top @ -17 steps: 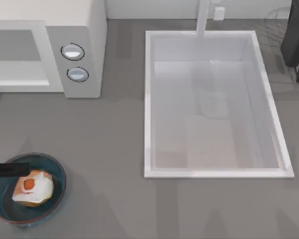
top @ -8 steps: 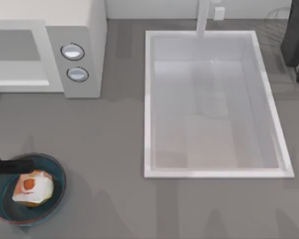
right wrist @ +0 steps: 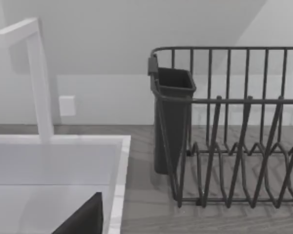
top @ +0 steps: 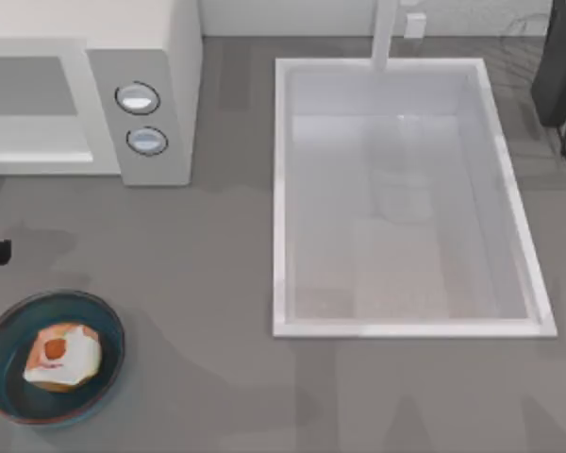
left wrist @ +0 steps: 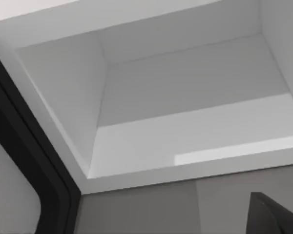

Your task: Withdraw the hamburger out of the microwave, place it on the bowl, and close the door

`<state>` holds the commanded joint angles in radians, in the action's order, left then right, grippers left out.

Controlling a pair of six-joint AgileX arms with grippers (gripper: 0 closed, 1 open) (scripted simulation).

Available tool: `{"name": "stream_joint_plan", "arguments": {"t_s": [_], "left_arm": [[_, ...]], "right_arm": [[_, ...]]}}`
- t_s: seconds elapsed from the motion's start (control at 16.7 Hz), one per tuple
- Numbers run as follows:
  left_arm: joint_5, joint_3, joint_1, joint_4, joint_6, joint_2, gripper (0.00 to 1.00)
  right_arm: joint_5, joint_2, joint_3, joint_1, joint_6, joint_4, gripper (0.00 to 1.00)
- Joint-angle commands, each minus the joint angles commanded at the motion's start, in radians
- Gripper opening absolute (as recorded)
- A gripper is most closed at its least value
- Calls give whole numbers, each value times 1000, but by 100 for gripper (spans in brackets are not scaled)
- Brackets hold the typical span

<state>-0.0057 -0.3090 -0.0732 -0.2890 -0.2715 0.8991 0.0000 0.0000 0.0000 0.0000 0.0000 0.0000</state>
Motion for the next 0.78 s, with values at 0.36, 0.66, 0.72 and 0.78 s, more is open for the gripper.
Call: {"name": "stream_joint_plan", "arguments": {"t_s": [0.36,0.66,0.72,0.78], "left_arm": [[310,-447,-417,444,-295,366,0],[531,-809,-739,795,-508,651,0],[565,-871,-792,854,-542,699,0],[596,-927,-840,906,-572,742,0]], "right_arm": [[0,0,0,0,0,0,100],[0,0,0,0,0,0,100],[0,0,0,0,0,0,100],[0,0,0,0,0,0,100]]}}
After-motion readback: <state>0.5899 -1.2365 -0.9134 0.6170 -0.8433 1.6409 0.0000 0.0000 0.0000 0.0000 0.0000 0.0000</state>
